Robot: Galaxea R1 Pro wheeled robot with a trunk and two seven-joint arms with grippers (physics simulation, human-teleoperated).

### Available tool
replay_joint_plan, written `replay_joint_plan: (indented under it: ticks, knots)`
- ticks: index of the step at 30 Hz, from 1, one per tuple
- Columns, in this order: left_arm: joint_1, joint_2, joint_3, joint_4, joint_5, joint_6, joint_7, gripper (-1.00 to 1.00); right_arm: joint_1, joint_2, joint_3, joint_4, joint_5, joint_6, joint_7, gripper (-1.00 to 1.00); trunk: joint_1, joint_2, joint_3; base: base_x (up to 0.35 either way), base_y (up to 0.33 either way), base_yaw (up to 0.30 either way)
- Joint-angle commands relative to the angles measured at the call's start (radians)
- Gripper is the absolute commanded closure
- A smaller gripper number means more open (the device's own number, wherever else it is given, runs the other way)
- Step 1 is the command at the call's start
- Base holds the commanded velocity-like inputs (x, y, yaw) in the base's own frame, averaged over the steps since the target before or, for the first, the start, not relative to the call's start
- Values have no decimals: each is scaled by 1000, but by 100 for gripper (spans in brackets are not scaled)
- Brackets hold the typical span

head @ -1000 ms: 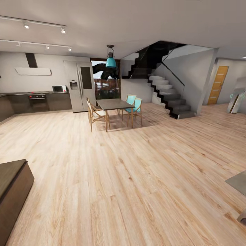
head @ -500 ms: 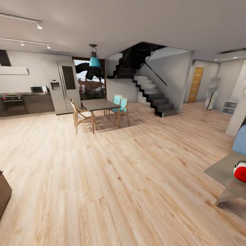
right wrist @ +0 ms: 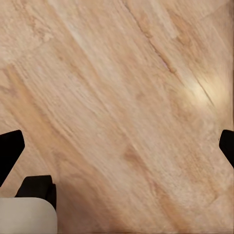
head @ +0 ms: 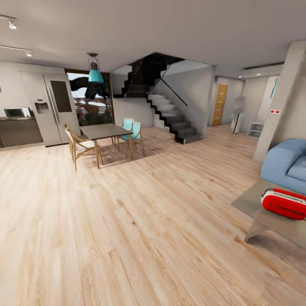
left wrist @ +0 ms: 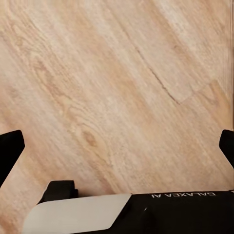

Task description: Turn on the radio receiver that's on the table in the living room.

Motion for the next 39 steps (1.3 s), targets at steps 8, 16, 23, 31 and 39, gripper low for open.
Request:
replay_joint_plan:
  ticks: [8,16,23,31,39]
  knots:
    - [0,1,0,0,0,2,1,-100,0,0,0,0,0,0,0,-100,0,0,0,0,0,-280]
    - [0,3,0,0,-1,7,0,-100,-1,0,0,0,1,-1,0,-100,0,0,0,153,122,-129]
    - [0,9,0,1,-2,7,0,-100,0,0,0,0,2,-1,-1,-100,0,0,0,265,209,-4]
    - [0,10,0,1,-2,7,0,-100,0,0,0,0,2,-2,-2,-100,0,0,0,268,225,0]
    - [0,10,0,0,-1,8,1,-100,0,0,-1,0,2,-2,-2,-100,0,0,0,268,227,-27]
